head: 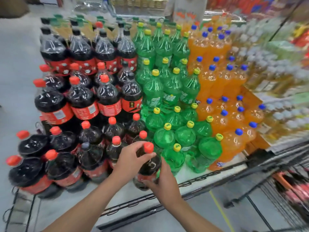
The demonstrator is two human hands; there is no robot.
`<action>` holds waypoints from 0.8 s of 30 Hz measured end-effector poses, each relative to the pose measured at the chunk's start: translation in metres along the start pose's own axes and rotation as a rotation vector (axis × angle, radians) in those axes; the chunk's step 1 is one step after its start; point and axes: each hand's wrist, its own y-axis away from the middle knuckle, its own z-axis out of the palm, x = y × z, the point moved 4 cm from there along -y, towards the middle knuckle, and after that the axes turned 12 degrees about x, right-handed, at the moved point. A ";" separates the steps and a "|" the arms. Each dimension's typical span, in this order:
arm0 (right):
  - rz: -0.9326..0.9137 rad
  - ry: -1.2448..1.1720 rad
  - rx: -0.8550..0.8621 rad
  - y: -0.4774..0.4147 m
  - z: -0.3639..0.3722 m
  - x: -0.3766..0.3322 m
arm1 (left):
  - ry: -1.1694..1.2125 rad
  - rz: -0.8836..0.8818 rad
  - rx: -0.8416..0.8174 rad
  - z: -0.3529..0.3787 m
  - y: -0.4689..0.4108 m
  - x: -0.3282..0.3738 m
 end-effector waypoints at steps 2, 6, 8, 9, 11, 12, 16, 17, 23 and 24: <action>0.040 -0.037 0.026 0.000 0.000 0.002 | 0.020 -0.042 -0.032 0.008 0.001 -0.014; 0.122 -0.094 0.051 0.002 0.000 0.006 | 0.057 -0.099 -0.064 0.018 0.005 -0.028; 0.145 -0.068 0.055 0.003 0.003 0.013 | 0.050 -0.098 -0.068 0.022 0.007 -0.032; 0.133 -0.048 0.059 0.005 0.005 0.017 | 0.045 -0.100 -0.073 0.023 0.008 -0.034; 0.089 0.012 0.062 0.006 0.008 0.022 | 0.034 -0.095 -0.085 0.026 0.009 -0.036; 0.072 0.039 0.059 0.006 0.009 0.023 | 0.030 -0.092 -0.089 0.027 0.009 -0.038; 0.068 0.084 0.028 0.004 0.011 0.029 | 0.001 -0.088 -0.087 0.032 0.008 -0.044; 0.066 0.093 0.016 0.003 0.012 0.031 | -0.001 -0.094 -0.088 0.033 0.008 -0.046; -0.036 0.215 -0.029 0.002 0.019 0.043 | -0.027 -0.149 -0.077 0.037 0.016 -0.057; -0.048 0.228 -0.026 0.002 0.019 0.044 | -0.027 -0.151 -0.077 0.038 0.016 -0.058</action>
